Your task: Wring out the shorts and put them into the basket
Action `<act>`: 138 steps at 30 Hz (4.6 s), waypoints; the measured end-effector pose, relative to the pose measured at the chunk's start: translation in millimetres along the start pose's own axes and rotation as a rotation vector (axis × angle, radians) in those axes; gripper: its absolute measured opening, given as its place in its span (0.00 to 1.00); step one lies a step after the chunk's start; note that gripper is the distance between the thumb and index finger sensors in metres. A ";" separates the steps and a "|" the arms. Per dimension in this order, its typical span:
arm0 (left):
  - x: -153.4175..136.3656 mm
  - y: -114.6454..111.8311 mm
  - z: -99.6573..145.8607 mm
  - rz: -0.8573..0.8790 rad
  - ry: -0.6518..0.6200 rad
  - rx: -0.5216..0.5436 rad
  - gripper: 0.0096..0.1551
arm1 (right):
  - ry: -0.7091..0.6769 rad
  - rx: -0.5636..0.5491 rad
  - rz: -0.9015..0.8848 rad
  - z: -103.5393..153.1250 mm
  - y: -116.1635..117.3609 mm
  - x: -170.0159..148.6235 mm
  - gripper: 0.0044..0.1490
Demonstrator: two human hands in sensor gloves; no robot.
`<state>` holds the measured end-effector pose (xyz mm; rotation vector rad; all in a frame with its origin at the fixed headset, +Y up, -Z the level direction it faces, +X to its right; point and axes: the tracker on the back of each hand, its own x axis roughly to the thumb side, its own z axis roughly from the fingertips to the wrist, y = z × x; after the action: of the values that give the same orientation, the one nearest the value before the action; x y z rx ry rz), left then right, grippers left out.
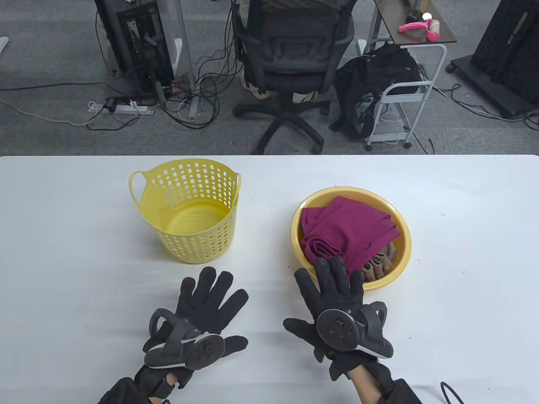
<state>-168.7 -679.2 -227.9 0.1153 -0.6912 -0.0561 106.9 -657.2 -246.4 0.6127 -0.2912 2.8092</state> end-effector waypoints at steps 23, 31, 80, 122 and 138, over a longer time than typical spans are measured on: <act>4.3 2.3 2.4 -0.019 -0.017 0.011 0.56 | 0.155 0.099 0.016 -49.7 -13.8 -56.1 0.69; 2.9 3.6 3.6 -0.026 -0.014 0.019 0.56 | 0.198 0.118 -0.018 -64.5 -5.6 -67.3 0.67; -3.7 4.8 4.4 -0.024 0.011 0.025 0.55 | 0.243 -0.015 -0.260 -69.6 -65.7 -60.7 0.42; -9.6 4.9 3.0 0.000 0.029 0.006 0.55 | 0.236 -0.193 -0.870 -102.9 -153.2 -38.3 0.42; -10.9 5.0 2.9 0.008 0.035 0.000 0.56 | 0.147 -0.217 -1.055 -113.0 -182.7 -12.0 0.42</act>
<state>-179.0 -673.6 -232.0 0.1129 -0.6565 -0.0461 126.4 -458.5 -326.7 0.3447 -0.1626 1.7627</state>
